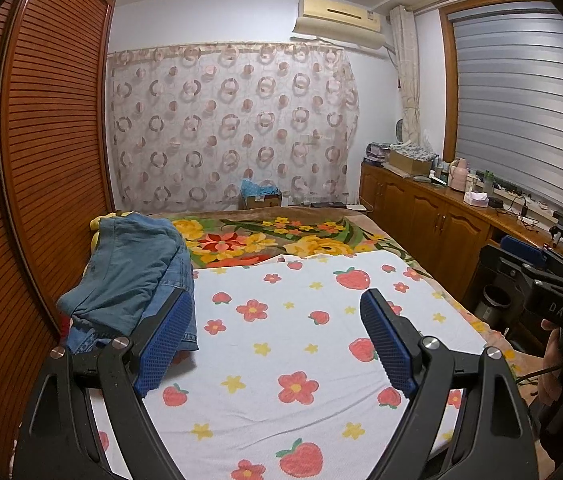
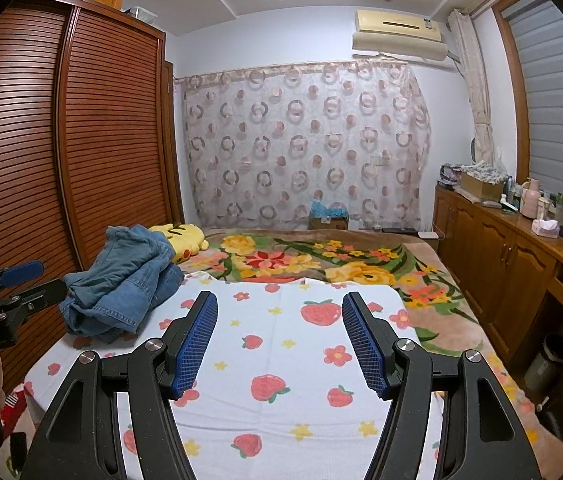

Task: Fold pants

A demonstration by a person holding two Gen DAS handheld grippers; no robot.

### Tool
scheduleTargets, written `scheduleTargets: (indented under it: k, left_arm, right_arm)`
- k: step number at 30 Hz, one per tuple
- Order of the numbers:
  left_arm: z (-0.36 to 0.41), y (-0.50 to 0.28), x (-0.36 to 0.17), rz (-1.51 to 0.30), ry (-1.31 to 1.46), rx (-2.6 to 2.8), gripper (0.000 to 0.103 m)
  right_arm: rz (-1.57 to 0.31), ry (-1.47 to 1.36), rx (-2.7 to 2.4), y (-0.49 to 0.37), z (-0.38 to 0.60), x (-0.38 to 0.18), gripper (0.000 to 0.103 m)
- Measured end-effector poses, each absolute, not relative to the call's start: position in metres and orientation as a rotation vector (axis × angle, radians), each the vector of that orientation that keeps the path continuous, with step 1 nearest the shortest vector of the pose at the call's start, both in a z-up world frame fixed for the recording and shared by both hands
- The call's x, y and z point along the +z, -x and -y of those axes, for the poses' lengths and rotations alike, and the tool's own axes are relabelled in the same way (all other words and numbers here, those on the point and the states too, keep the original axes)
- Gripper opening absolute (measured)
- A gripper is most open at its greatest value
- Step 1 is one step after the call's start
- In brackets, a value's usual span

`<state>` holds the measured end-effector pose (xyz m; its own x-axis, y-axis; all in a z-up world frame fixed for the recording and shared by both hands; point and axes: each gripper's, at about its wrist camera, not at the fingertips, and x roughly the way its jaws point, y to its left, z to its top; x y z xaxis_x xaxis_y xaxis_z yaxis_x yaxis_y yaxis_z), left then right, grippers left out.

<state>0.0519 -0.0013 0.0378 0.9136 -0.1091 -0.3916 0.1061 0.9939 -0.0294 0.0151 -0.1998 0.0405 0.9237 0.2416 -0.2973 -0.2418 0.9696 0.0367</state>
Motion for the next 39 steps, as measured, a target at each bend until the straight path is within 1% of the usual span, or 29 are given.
scheduleTargets:
  k: [39]
  left_arm:
    - [-0.0005,-0.0511,0.0359,-0.400,0.008,-0.111,0.087]
  right_arm:
    - [-0.298,0.003,0.249,-0.0121,0.2029,0.0391,0.067]
